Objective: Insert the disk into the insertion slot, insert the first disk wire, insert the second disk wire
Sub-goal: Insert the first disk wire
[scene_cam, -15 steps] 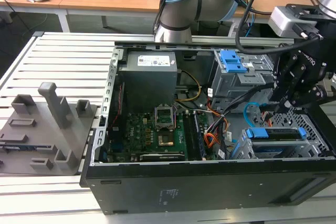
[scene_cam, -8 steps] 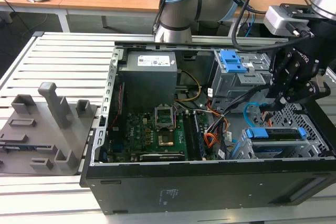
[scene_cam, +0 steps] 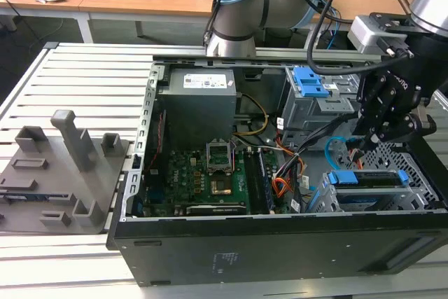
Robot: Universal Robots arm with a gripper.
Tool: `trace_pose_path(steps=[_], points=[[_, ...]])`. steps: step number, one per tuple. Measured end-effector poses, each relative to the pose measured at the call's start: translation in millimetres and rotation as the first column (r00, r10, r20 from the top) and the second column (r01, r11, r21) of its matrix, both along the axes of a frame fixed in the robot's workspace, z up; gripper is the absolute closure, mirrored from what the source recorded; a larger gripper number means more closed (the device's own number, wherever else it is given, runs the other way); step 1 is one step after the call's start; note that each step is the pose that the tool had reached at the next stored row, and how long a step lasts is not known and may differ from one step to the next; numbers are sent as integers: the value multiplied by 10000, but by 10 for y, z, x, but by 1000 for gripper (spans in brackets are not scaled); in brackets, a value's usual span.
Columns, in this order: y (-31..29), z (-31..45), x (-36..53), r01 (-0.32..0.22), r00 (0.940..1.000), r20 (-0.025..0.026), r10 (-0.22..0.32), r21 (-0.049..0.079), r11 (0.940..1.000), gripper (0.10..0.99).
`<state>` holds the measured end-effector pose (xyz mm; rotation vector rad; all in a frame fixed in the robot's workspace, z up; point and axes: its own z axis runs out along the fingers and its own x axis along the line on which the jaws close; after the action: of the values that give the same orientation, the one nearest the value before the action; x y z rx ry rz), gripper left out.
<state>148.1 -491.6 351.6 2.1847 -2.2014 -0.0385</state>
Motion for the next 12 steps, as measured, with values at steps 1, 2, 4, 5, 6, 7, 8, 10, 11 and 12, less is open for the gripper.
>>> trace_pose_path(steps=[1,2,4,5,6,7,8,10,11,12], points=[[0,0,0,0,10000,1,0,-1,10000,725],[0,0,0,0,10000,0,0,0,10000,741],[0,-1,0,0,10000,0,0,0,10000,871],[0,-1,0,-1,10000,0,1,0,10000,922],[0,-1,0,0,10000,0,0,-1,10000,922],[0,-2,0,0,10000,0,0,0,10000,922],[0,-2,0,0,10000,0,0,0,10000,922],[0,-2,0,0,10000,1,0,0,10000,922],[0,-2,0,-1,10000,0,1,-1,10000,922],[0,-2,0,0,10000,1,0,-1,10000,922]])
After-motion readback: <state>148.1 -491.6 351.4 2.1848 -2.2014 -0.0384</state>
